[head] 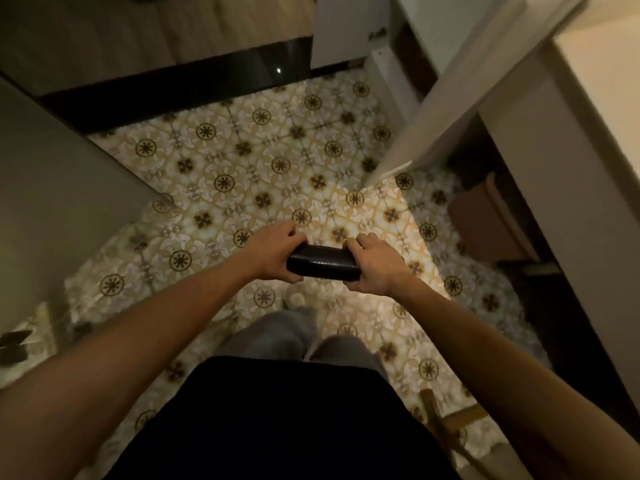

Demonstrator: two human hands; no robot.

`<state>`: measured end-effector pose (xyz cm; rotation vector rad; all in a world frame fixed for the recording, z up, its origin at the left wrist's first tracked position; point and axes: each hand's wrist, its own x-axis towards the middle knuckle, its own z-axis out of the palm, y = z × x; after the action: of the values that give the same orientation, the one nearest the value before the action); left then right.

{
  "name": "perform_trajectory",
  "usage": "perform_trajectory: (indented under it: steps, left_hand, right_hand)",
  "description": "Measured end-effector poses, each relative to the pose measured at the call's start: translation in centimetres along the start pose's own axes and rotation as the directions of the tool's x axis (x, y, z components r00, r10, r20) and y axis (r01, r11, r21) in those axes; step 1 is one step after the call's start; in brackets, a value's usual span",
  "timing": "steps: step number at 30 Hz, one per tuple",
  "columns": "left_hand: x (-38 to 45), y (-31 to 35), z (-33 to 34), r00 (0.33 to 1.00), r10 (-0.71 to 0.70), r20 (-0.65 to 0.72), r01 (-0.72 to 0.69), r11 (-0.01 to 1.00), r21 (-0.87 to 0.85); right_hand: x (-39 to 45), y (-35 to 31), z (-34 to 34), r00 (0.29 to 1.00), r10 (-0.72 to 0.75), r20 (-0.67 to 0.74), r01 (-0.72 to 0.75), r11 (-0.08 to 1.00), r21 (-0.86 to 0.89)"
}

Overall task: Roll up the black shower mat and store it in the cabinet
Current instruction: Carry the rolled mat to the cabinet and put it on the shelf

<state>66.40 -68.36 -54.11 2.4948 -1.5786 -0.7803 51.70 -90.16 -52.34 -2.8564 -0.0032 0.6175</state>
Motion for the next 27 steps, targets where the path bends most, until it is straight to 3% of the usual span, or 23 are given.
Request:
perform_trajectory:
  steps: [5,13,20,27]
  left_hand:
    - [5.5,-4.1,-5.4,0.998,-0.058,-0.021,0.058,0.998,-0.027]
    - [16.4,-13.4,-11.8,0.995,-0.064,0.075,0.069,0.996,-0.062]
    - [27.6,-21.1,-18.9,0.983,-0.072,0.169,0.083,0.995,-0.061]
    - [39.4,-26.0,-27.6,0.990,-0.007,0.144,0.009,1.000,-0.014]
  right_hand:
    - [7.6,3.9,-5.3,0.999,-0.031,-0.011,0.031,0.999,-0.024]
    - [20.2,9.8,-9.6,0.999,-0.037,0.012,0.036,0.997,0.068]
    - [31.5,15.5,-15.0,0.995,0.027,0.097,-0.046,0.979,0.198]
    - [39.4,22.5,-22.0,0.991,0.126,0.045,-0.132,0.970,0.205]
